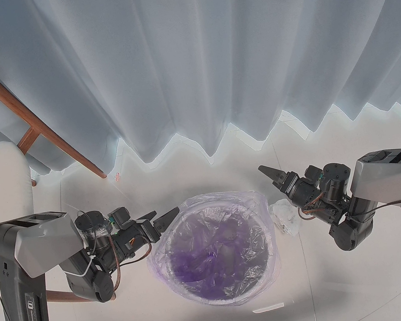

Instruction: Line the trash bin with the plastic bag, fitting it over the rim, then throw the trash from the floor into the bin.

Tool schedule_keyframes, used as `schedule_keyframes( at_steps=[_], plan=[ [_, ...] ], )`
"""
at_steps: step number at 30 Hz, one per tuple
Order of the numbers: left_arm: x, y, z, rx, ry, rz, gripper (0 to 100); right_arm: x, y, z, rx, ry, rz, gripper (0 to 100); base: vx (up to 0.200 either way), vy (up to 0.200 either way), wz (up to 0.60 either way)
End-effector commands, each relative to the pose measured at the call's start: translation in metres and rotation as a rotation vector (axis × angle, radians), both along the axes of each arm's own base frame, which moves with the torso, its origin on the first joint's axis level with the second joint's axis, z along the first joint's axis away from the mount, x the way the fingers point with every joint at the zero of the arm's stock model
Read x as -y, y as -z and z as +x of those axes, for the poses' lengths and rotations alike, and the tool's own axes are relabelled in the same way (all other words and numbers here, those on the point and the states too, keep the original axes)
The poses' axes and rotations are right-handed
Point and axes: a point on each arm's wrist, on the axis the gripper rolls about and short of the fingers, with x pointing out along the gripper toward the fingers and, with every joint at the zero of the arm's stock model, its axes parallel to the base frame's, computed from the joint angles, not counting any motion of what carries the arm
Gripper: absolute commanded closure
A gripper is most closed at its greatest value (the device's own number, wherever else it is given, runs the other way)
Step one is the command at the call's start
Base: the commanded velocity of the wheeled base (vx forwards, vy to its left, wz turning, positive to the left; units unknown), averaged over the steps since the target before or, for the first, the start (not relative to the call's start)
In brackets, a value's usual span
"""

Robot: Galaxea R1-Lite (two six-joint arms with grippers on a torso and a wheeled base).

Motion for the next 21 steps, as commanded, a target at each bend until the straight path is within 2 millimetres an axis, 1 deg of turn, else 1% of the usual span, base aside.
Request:
schedule_keyframes(
  at_steps=[1,10,11,21],
  plan=[
    [0.0004,0.0002,-0.0001,0.001,0.001,0.001,0,-0.0001,-0.0010,0.0000,0.015,-0.001,0.005,0,0.000,0.000,0.00],
    [0.0009,0.0058,-0.0004,-0.011,0.001,0.006,0,-0.0001,-0.0010,0.0000,0.015,-0.001,0.005,0,0.000,0.000,0.00],
    [0.0015,0.0064,-0.0006,-0.010,0.003,0.009,100,-0.0001,-0.0010,0.0000,0.015,-0.001,0.005,0,0.000,0.000,0.00],
    [0.0000,0.0059,0.0013,-0.012,-0.004,0.001,100,-0.0001,-0.0010,0.0000,0.015,-0.001,0.005,0,0.000,0.000,0.00]
  ],
)
